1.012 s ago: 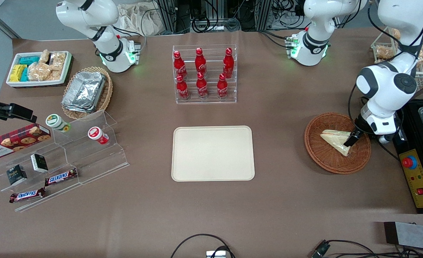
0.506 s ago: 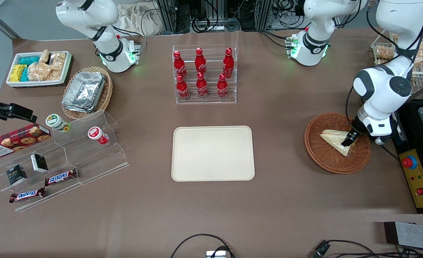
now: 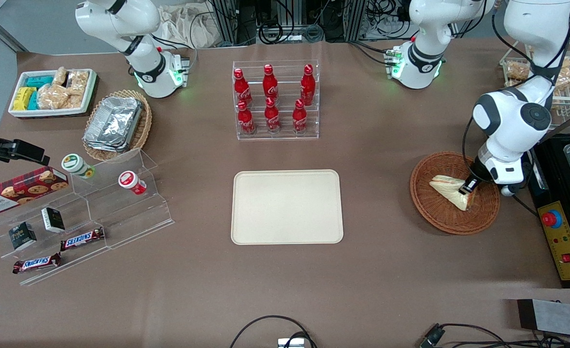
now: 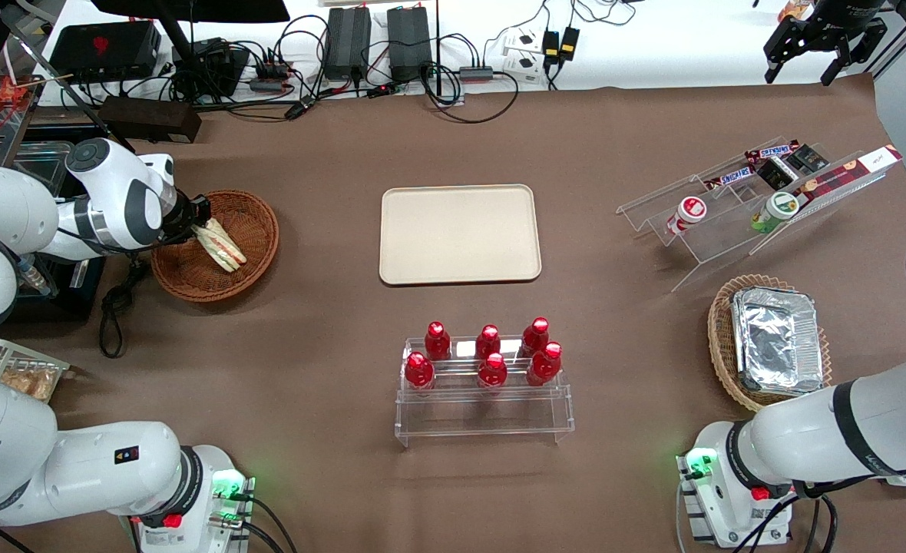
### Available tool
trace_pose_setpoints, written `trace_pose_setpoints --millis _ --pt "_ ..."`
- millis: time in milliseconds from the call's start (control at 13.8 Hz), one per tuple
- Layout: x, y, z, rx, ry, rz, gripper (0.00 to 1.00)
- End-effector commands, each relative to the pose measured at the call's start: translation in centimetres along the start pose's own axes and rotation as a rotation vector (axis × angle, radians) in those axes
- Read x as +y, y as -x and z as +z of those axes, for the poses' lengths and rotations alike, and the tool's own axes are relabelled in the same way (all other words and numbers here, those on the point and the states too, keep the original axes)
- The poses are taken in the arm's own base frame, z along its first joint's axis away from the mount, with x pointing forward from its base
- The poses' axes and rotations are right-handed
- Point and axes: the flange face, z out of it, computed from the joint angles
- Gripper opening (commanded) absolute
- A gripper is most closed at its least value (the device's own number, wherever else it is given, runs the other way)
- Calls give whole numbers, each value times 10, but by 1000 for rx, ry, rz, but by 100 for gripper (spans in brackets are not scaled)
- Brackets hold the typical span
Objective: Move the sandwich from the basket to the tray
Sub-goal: 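Lift the sandwich with the left gripper and carry it toward the cream tray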
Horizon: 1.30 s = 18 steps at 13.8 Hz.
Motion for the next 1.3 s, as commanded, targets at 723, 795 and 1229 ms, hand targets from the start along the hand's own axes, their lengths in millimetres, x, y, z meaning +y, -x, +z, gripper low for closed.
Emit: trace_pose_setpoints --millis 723,795,1229 --pt "92 87 -135 -14 -67 564 4" --pt "105 100 -138 -11 -65 602 4" --pt "204 164 -179 -113 -84 785 11"
